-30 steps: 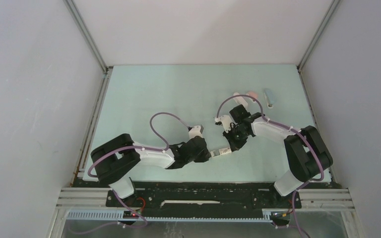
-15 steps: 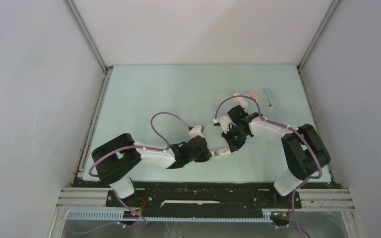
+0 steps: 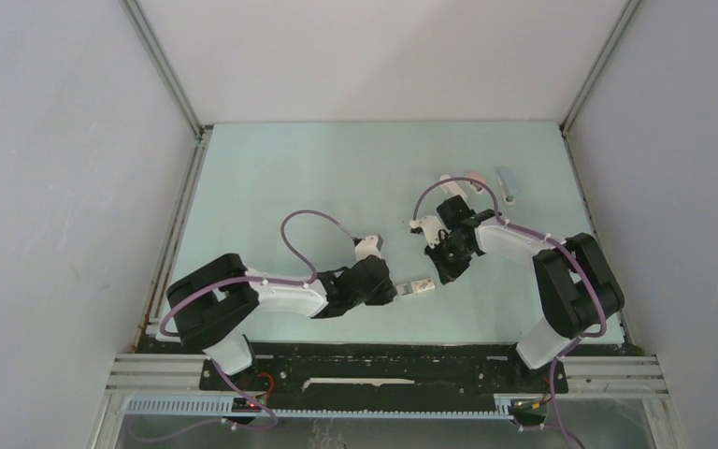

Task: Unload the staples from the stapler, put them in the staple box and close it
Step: Close the staple box at the center of the board.

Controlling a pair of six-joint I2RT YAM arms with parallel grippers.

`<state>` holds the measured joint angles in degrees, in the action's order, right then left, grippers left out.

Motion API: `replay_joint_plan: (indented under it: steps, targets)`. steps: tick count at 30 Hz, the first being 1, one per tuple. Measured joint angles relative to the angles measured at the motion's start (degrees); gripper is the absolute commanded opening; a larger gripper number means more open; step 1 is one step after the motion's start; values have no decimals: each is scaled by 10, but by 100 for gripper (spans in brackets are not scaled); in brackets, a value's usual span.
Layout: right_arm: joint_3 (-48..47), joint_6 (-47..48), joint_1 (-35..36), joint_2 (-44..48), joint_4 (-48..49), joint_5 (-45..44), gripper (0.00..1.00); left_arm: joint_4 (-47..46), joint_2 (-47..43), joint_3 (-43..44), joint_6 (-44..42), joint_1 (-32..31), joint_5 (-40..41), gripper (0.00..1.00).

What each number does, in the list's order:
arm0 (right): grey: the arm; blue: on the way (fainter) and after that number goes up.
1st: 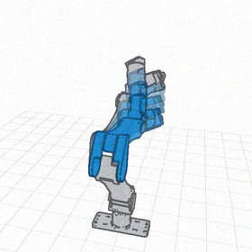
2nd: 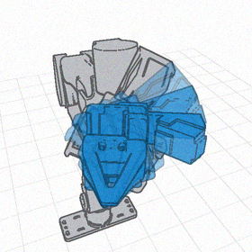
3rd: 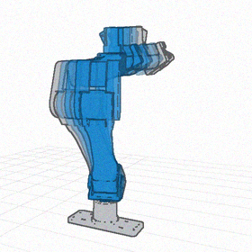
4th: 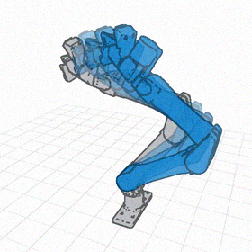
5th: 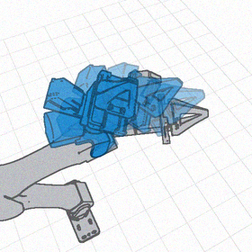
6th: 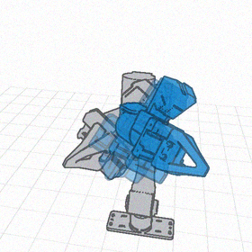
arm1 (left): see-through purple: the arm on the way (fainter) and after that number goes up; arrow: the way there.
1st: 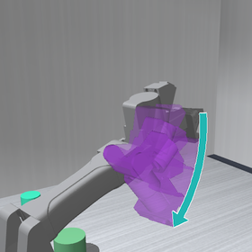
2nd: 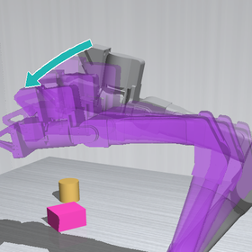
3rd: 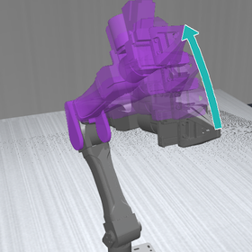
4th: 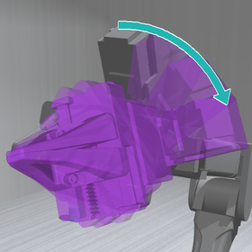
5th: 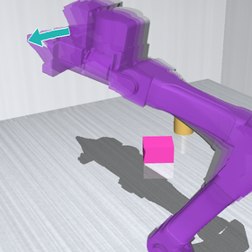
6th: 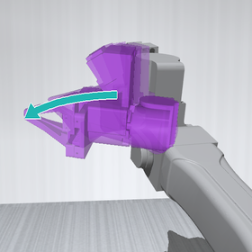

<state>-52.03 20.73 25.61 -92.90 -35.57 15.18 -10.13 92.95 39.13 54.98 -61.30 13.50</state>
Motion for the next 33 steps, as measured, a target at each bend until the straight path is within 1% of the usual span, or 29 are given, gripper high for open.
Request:
replay_joint_plan:
  steps: [5,14,17,21,26,33]
  targets:
    - [0,2,0,0,0,-1,4,5,-15,0,0,0,9,17]
    - [0,4,4,0,-2,2,4,6,-16,0,0,0,12,15]
    - [0,3,4,0,-2,5,3,5,-16,0,1,0,12,11]
    - [0,-3,3,0,-5,17,1,4,-16,-2,8,0,12,10]
    - [0,-11,-1,0,-10,26,1,3,-7,-2,21,0,12,7]
    - [-3,-21,6,-8,-9,25,1,-1,9,-2,31,0,11,7]
